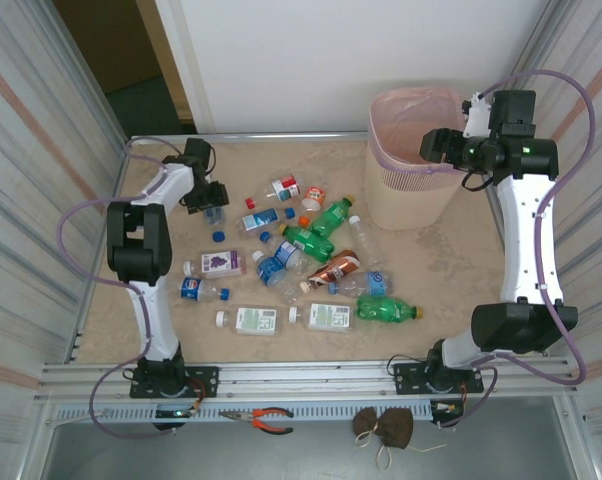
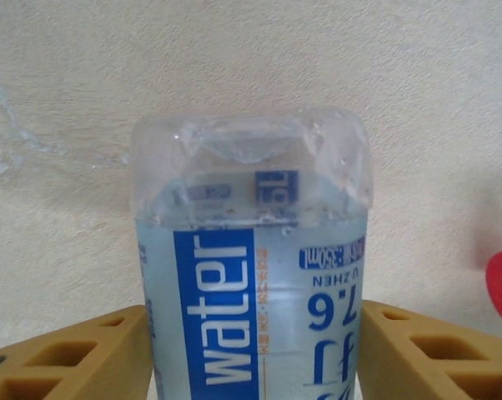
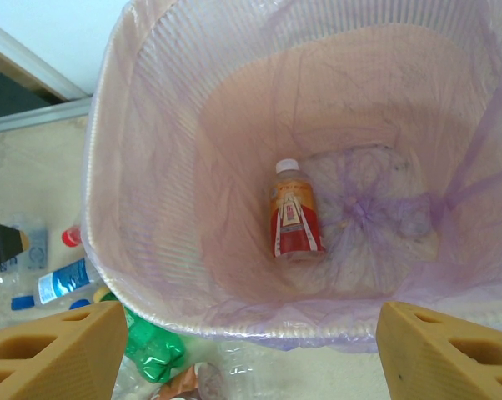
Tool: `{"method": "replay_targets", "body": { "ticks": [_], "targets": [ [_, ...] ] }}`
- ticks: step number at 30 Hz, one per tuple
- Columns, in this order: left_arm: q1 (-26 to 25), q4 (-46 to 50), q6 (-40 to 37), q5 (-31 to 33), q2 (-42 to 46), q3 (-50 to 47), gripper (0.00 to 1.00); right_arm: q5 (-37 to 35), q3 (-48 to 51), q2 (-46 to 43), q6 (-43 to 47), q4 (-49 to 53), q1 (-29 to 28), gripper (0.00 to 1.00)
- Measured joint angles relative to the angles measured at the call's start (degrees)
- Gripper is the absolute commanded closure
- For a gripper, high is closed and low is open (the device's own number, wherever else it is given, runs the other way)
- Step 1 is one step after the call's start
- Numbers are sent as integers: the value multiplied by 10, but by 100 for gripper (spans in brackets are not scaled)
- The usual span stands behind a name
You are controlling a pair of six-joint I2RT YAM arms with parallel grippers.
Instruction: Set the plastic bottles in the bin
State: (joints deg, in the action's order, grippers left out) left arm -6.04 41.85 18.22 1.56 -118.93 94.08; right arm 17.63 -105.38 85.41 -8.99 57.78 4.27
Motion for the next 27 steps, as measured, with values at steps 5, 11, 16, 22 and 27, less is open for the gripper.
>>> {"method": "replay_targets", "body": {
  "ticks": [5,11,16,22,27],
  "targets": [
    [-5,10,-5,-2,0,-2,30,0,6,-1,0,-3,0,23],
    [-12,18,-6,-2,0,-33,32,1,14,-7,-1,-7,0,23],
    [-12,20,-6,-2,0,-42,37,2,18,-12,-3,-8,0,23],
    [-12,20,-9,-2,0,-43,42,2,18,-19,-9,-8,0,23],
    [-12,19,-11,-1,8,-49,43,2,18,-27,-11,-8,-1,23]
  ]
}}
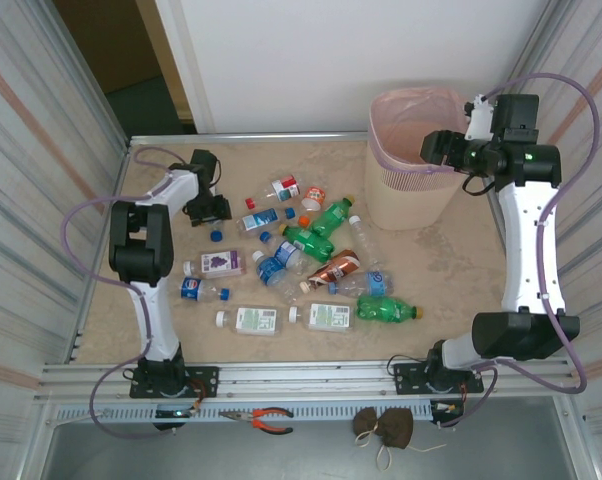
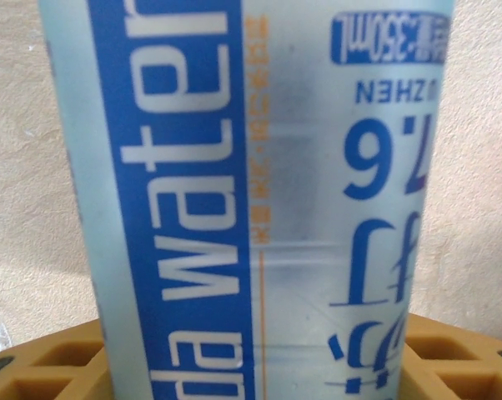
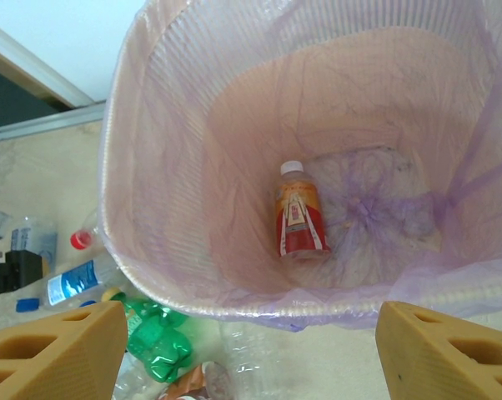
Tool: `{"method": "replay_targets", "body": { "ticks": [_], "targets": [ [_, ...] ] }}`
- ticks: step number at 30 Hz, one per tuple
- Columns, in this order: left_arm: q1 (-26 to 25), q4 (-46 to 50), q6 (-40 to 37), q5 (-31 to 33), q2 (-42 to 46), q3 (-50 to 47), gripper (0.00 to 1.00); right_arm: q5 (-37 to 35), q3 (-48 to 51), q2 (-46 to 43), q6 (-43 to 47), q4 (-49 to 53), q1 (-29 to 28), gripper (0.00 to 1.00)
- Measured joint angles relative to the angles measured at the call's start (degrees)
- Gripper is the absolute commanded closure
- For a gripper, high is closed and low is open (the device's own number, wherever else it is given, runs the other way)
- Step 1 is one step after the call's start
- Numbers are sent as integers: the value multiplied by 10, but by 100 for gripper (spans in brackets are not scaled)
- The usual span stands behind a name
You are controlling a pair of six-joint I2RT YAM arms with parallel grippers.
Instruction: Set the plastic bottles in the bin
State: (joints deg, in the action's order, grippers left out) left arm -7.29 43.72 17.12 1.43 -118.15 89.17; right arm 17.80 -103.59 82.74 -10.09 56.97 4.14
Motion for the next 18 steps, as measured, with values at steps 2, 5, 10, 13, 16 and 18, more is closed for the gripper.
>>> {"method": "replay_targets", "body": {
  "ticks": [2,5,10,13,16,18],
  "targets": [
    [0,-1,-1,0,14,-9,43,0,0,-5,0,0,-1,23],
    [0,-5,-6,-3,61,-31,44,1,0,-14,-6,-1,-8,23],
    [-3,-40,-15,-48,189,-65,48,10,7,-34,-29,-19,-39,26],
    [-12,-78,-24,-91,263,-82,49,16,14,-46,-47,-35,-76,26],
    [-30,-116,-43,-145,317,-99,49,16,23,-57,-75,-59,-124,26],
    [-43,-141,-54,-186,341,-113,49,13,27,-61,-94,-77,-161,26]
  ]
}}
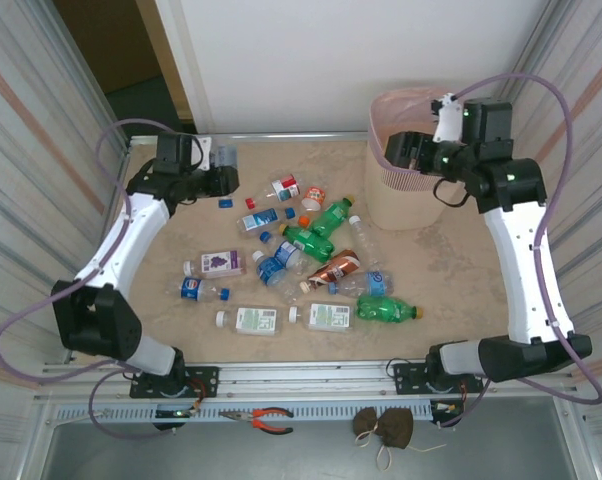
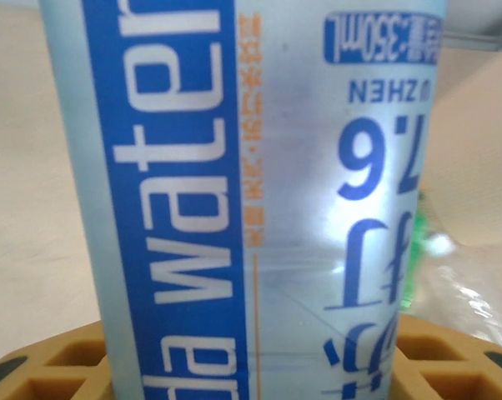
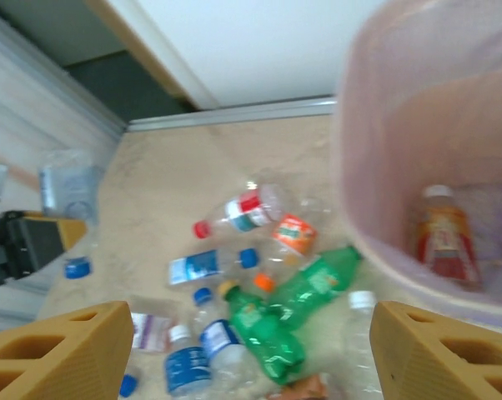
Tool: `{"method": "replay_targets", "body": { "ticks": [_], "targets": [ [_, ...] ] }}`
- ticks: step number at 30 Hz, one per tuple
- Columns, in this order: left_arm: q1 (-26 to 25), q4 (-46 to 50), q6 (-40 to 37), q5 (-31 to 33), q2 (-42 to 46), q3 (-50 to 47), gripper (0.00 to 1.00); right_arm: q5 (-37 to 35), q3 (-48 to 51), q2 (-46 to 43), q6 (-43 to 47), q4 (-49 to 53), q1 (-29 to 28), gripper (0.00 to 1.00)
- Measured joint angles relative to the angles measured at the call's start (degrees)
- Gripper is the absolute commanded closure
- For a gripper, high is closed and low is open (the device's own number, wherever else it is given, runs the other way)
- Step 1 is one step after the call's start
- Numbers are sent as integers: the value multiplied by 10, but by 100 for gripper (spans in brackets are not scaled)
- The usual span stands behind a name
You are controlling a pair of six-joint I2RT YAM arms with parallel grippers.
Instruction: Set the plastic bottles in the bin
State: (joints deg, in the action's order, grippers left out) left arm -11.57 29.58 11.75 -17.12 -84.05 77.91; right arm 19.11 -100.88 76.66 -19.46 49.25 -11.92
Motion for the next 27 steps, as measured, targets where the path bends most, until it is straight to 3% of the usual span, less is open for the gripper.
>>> {"method": "replay_targets", "body": {
  "ticks": [4,8,14,27],
  "targets": [
    [-24,-38,-15,-67,28,-23,49,-19,8,-2,-32,-39,-73,27],
    [-62,-68,-30,-93,49,-28,49,-47,9,-2,-57,-73,-127,26],
    [-133,-100,-45,-99,79,-27,49,-76,7,21,-78,-115,-203,20],
    [-190,-112,-45,-93,79,-11,50,-98,-31,87,-86,-137,-281,16]
  ]
}}
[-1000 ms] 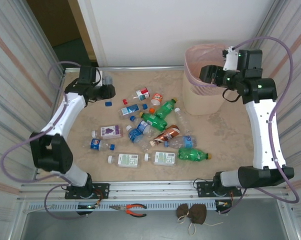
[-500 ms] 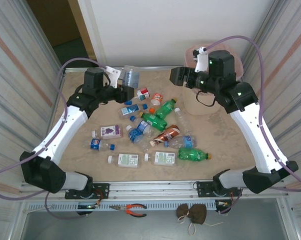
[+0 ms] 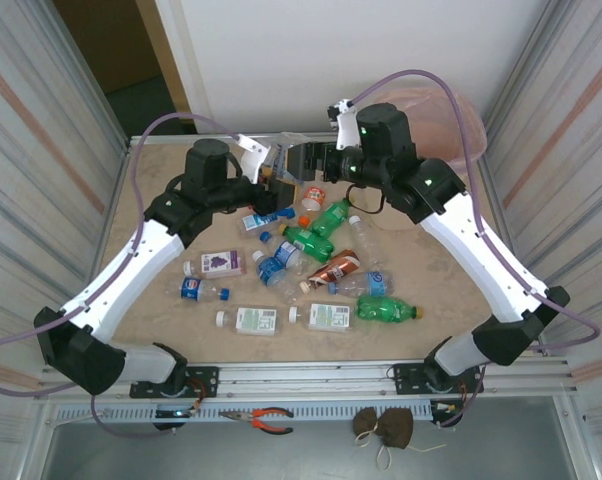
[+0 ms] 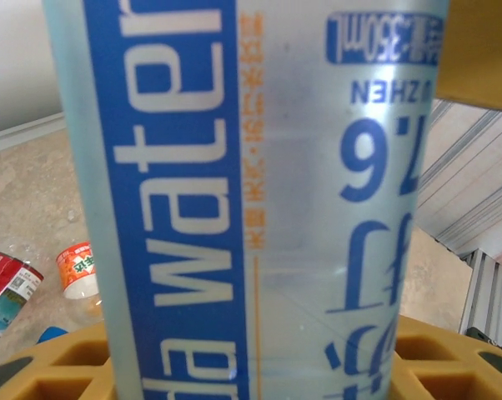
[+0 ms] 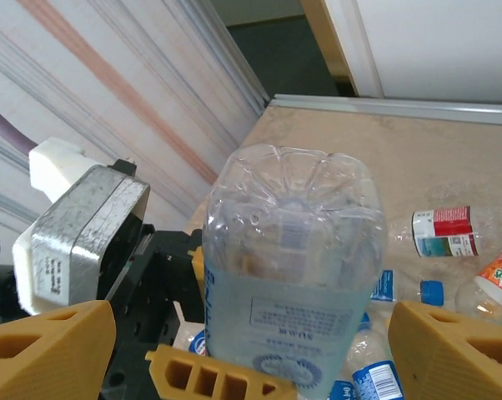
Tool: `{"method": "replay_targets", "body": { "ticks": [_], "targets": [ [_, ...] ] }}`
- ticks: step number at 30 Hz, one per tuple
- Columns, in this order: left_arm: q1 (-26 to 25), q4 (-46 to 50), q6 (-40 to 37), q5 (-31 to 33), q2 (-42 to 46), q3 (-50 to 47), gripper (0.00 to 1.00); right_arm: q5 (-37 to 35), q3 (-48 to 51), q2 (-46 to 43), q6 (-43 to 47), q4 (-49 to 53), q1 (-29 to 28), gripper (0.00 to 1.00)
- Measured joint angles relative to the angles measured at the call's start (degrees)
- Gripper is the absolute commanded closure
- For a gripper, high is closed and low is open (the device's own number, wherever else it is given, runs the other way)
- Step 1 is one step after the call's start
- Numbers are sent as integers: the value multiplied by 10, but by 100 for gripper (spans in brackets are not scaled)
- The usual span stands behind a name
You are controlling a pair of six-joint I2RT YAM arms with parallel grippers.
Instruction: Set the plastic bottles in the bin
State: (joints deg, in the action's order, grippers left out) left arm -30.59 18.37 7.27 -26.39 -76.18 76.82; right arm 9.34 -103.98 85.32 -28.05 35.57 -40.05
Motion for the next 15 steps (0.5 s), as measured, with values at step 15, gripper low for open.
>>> {"method": "replay_targets", "body": {
  "ticks": [15],
  "targets": [
    [-10,-22,9,12,0,0,52,-35,-1,25,-18,-14,-8,19]
  ]
}}
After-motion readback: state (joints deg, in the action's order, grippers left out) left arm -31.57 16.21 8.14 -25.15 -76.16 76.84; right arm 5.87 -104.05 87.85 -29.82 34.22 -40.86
